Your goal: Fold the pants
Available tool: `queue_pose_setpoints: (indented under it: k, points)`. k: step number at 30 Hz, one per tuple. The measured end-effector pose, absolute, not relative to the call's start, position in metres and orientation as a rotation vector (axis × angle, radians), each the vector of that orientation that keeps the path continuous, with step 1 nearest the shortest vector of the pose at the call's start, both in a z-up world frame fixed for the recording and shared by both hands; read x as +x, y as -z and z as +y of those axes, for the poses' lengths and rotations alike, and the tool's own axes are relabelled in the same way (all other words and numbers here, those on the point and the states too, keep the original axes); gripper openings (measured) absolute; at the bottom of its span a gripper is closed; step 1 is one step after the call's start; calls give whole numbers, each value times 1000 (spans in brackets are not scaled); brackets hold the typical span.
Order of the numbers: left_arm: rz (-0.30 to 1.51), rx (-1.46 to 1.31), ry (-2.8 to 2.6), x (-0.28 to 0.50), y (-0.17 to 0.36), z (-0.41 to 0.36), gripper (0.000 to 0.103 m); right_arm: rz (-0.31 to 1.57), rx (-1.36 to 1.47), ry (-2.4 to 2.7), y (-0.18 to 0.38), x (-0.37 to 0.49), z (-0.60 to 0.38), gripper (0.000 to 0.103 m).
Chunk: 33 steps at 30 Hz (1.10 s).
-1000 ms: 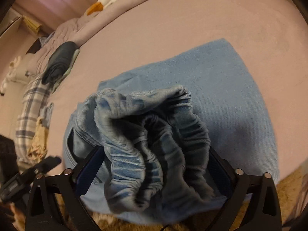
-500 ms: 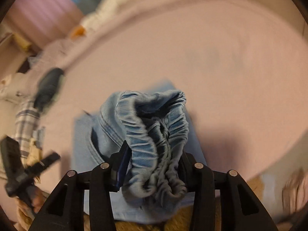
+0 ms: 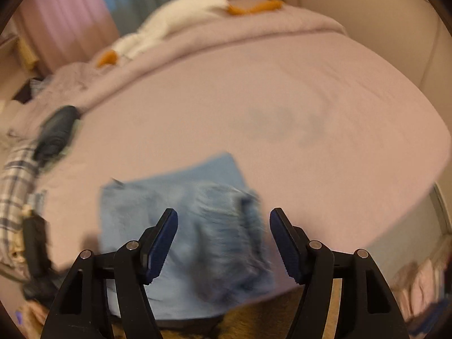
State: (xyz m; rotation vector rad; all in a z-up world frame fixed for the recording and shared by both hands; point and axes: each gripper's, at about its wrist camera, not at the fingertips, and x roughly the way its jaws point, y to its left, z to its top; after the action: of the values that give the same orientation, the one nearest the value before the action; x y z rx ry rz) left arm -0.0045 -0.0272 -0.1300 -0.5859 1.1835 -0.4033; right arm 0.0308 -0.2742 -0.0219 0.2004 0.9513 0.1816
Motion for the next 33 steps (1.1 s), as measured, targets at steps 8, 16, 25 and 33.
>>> queue_pose_setpoints:
  k: [8, 16, 25, 33]
  points:
    - [1179, -538, 382, -36, 130, -42, 36, 1043, 69, -378, 54, 57, -199, 41]
    - [1187, -505, 363, -52, 130, -42, 34, 1078, 39, -288, 96, 70, -211, 13]
    - [1199, -526, 363, -65, 132, -36, 33, 1077, 39, -277, 99, 73, -202, 10]
    - [1204, -518, 354, -75, 128, -33, 33, 1105, -9, -219, 86, 66, -192, 11]
